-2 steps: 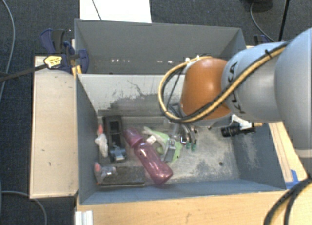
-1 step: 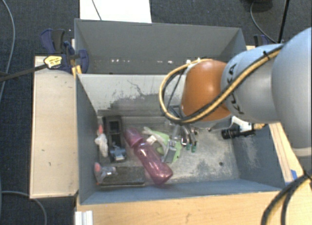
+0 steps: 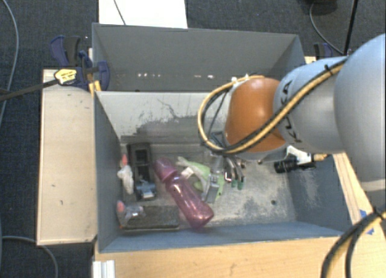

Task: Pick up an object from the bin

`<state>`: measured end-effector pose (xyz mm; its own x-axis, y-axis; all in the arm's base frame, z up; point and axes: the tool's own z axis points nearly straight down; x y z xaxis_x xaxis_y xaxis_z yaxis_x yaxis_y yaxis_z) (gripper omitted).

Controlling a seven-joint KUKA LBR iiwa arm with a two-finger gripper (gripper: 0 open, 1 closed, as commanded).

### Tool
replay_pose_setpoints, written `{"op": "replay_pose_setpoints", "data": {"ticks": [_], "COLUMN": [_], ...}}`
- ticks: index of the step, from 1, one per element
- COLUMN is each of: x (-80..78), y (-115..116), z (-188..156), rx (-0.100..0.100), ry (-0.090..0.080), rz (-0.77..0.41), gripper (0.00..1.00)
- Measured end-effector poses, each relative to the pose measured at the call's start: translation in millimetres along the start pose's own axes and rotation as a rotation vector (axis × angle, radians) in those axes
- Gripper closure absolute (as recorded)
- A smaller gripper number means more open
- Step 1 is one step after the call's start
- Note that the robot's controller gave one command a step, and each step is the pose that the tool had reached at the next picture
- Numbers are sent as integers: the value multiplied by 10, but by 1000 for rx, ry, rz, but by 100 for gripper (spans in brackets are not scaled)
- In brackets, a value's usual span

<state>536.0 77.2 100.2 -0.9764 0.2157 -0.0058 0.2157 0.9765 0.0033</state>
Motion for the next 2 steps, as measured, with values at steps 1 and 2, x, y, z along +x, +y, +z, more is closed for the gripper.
{"op": "replay_pose_setpoints", "data": {"ticks": [1,2], "x": [23,23], "y": [-21,-20], "z": [170,170], "rx": [1,1], "ry": [5,5], "rz": [38,38], "gripper": [100,100]}}
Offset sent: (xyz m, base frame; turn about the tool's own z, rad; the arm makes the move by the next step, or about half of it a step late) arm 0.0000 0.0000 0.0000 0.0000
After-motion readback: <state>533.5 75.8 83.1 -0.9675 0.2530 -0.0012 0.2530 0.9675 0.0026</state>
